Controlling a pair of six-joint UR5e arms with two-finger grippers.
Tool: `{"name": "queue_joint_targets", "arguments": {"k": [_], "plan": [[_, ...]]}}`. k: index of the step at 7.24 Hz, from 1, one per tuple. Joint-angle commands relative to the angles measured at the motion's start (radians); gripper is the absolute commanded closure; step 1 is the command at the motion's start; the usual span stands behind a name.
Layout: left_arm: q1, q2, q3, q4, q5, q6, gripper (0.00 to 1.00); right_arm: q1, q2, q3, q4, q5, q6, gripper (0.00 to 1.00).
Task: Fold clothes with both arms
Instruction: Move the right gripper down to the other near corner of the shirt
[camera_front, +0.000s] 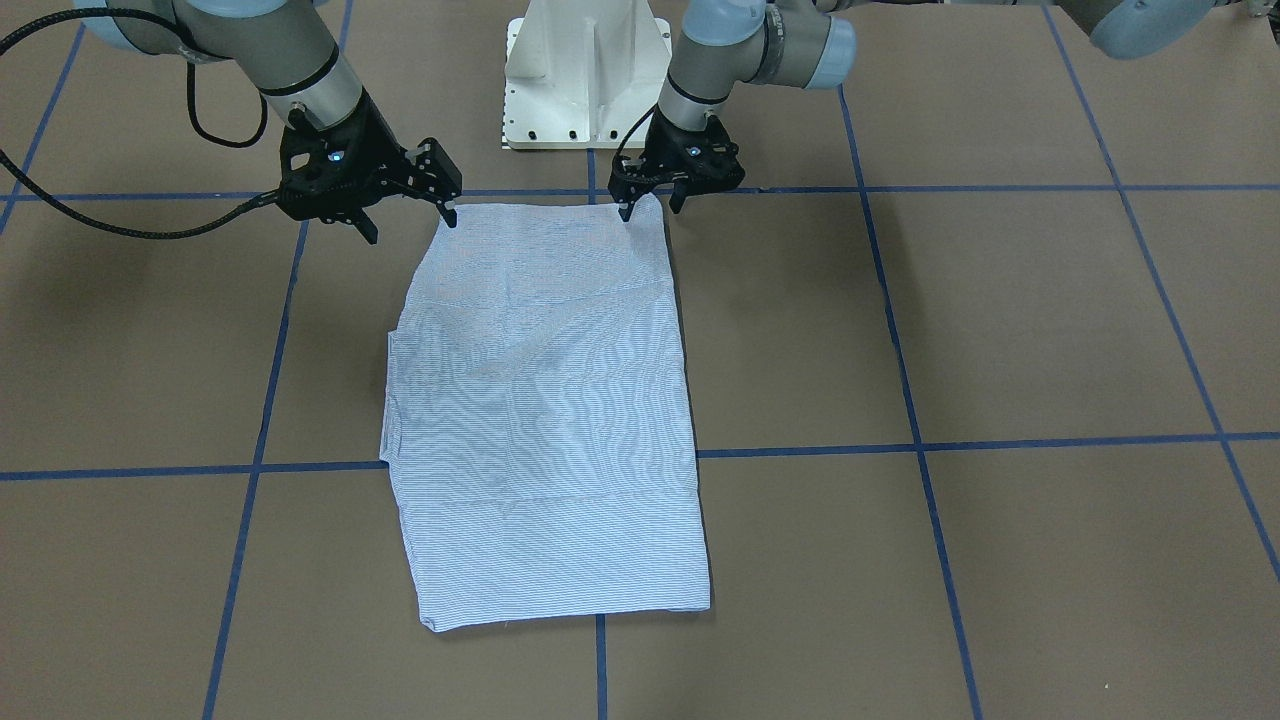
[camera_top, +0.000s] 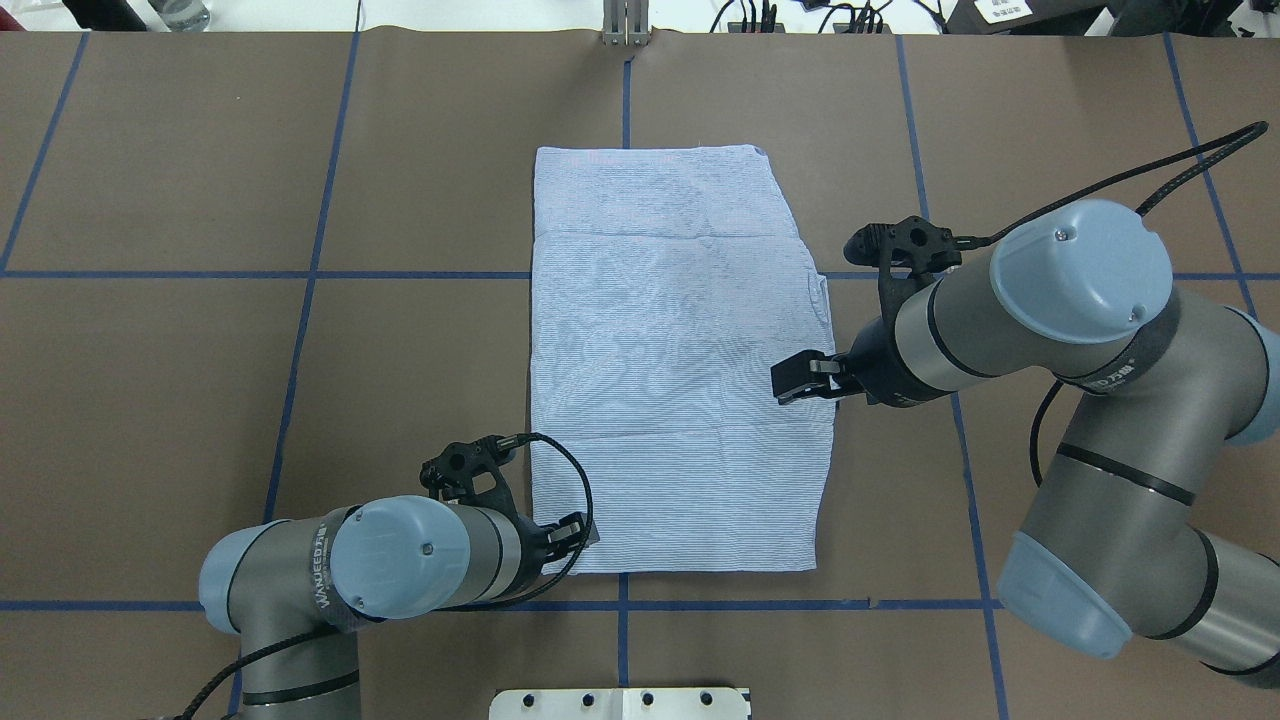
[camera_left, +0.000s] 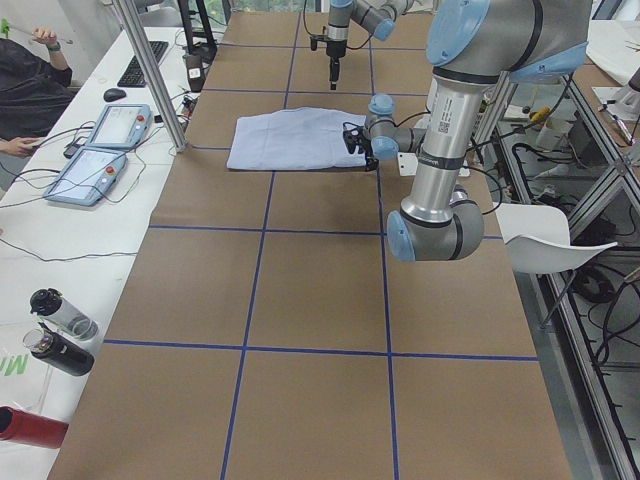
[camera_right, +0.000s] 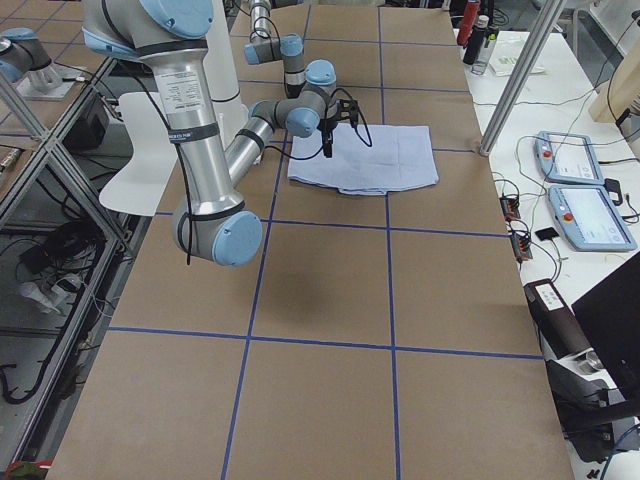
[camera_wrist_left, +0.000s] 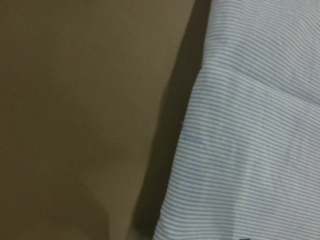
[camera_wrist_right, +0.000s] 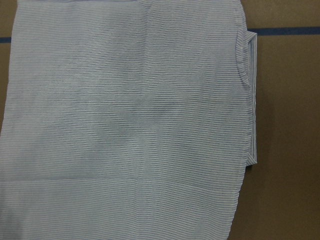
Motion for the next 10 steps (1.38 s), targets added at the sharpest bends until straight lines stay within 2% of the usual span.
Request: {"name": "queue_joint_targets", "arguments": {"k": [1,4,5,8,10], "plan": [[0.002,-0.016,-0.008,0.031,0.000,0.000,0.44,-0.001,0.002,-0.003,0.000,0.000,0.000,0.00],[0.000,-0.030,-0.010,0.054,-0.002,-0.002,0.95,-0.001,0.000,0.000,0.000,0.000,0.001,0.00],[-0.003,-0.025,-0.011,0.054,-0.002,-0.002,1.00,-0.001,0.000,0.000,0.000,0.000,0.001,0.00],[-0.005,-0.022,-0.030,0.054,-0.003,-0.002,1.00,-0.041,0.000,0.003,0.002,-0.018,0.056,0.00],[-0.005,-0.024,-0.030,0.054,-0.003,-0.002,1.00,-0.151,0.025,-0.003,0.000,-0.119,0.292,0.00]]}}
